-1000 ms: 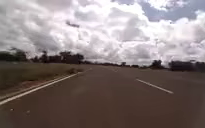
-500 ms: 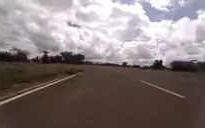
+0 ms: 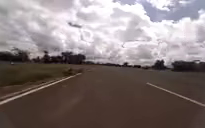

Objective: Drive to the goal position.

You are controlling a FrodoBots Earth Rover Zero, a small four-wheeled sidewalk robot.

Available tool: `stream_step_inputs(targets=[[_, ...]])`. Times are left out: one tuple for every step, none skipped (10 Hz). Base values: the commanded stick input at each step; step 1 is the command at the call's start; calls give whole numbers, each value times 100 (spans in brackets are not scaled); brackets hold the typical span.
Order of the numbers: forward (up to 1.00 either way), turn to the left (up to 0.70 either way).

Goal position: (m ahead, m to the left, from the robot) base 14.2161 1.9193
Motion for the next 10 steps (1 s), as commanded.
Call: stream_step_inputs(targets=[[100, 0], [100, 0], [100, 0], [100, 0], [100, 0], [100, 0], [100, 0], [100, 0], [100, 0], [100, 0]])
